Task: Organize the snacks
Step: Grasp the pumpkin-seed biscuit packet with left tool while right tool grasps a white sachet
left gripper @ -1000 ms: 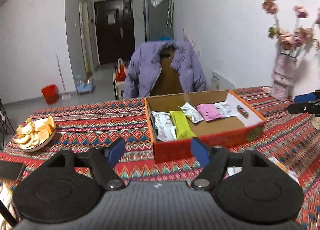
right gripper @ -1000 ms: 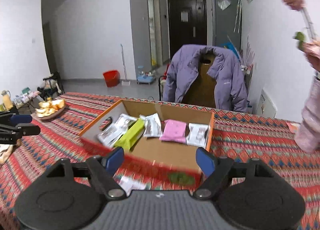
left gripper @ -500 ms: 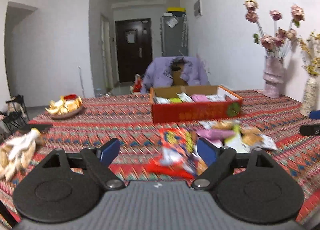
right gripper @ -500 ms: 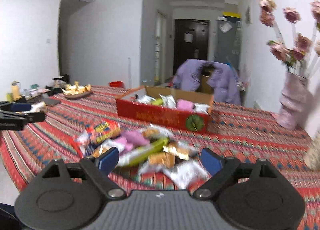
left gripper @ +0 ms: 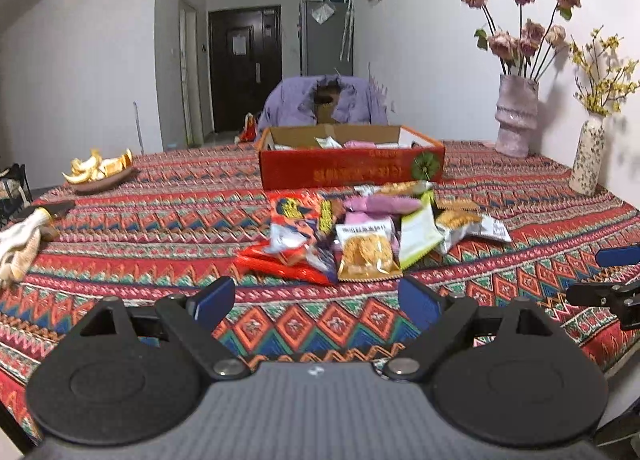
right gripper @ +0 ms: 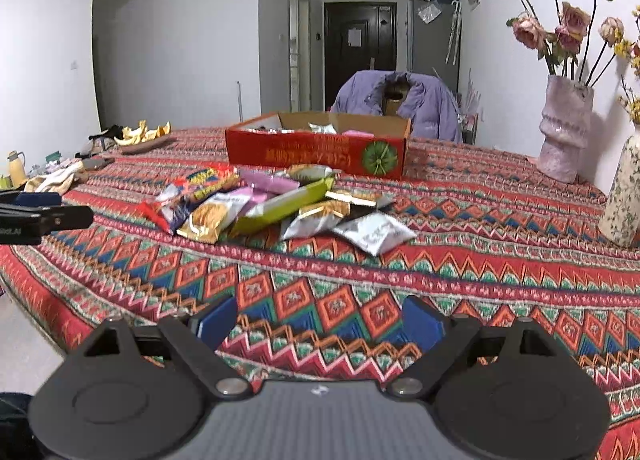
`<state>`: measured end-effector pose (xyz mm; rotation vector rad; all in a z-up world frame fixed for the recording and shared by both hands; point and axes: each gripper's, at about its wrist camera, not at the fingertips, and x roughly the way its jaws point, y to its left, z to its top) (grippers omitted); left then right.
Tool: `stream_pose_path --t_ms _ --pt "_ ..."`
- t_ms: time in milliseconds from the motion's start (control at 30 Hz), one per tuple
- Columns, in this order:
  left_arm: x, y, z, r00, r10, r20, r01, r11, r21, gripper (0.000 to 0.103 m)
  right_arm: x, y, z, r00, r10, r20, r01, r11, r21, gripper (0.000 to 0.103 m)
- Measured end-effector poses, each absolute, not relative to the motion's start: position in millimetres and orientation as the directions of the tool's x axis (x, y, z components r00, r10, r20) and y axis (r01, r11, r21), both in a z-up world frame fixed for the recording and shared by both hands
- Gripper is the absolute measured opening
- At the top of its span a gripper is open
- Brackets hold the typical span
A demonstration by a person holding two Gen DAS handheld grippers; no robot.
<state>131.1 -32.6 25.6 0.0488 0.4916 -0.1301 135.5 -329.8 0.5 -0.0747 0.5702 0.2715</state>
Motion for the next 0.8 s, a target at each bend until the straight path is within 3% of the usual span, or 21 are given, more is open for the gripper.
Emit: stream_pose_path --t_ms 167,267,367,567,800 --pt "156 -46 18 0.816 -0.16 -0.556 0.174 0.984 -0.028 0.089 147 -339 -3 0.804 0.206 -0.558 -0.236 0.972 0.019 0.089" --pt "179 -54 12 0.773 -0.192 -0.604 0.188 0.98 -0.071 0.082 159 -346 -5 0.798 0.206 -0.566 -0.211 0.976 0.057 0.089" --pt "204 -64 7 0.755 -0.199 -0.625 0.196 0.978 -0.075 0.073 175 -350 -8 0.791 0.211 -0.574 -0.192 0.977 0.094 0.087" --pt "252 -80 -3 0.747 -0.179 -0.641 0.205 0.978 -0.035 0.071 218 -355 -15 0.784 0.212 -0.583 -0.133 0.975 0.176 0.086" --pt "292 -82 -22 0.71 -0.182 -0.681 0.224 0.974 -0.027 0.071 275 -353 -22 0.8 0.164 -0.578 -0.035 0.973 0.228 0.071"
